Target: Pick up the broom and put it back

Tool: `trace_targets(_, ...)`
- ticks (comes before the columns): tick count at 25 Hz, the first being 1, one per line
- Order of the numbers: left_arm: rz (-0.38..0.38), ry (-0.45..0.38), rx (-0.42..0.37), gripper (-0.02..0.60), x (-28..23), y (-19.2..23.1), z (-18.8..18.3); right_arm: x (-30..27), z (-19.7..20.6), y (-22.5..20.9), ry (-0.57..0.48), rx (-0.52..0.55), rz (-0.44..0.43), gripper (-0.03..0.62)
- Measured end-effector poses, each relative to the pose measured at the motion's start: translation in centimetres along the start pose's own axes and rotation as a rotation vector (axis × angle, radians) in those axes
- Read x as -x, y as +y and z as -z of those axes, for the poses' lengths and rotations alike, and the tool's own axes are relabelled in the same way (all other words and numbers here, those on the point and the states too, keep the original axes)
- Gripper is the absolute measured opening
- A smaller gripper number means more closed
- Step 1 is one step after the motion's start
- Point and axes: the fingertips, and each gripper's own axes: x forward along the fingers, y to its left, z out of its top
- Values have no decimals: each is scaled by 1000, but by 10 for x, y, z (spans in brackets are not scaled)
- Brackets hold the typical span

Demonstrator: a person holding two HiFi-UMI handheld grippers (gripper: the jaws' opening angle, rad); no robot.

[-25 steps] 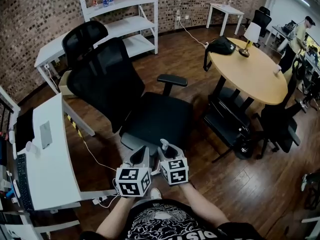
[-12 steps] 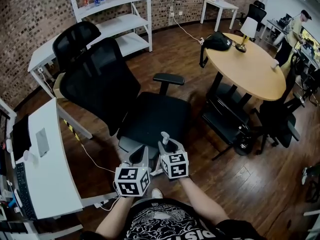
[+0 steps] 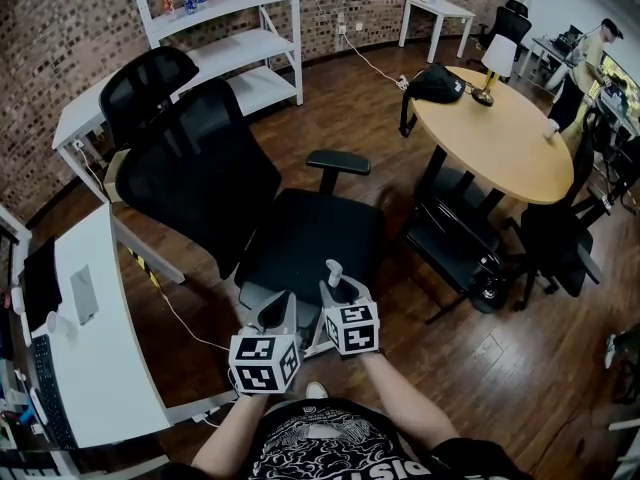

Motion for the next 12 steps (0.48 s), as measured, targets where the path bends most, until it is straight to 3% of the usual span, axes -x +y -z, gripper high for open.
trace_targets(12, -1, 4, 2, 5, -3, -1, 2, -13, -1, -12, 17, 13, 22, 101)
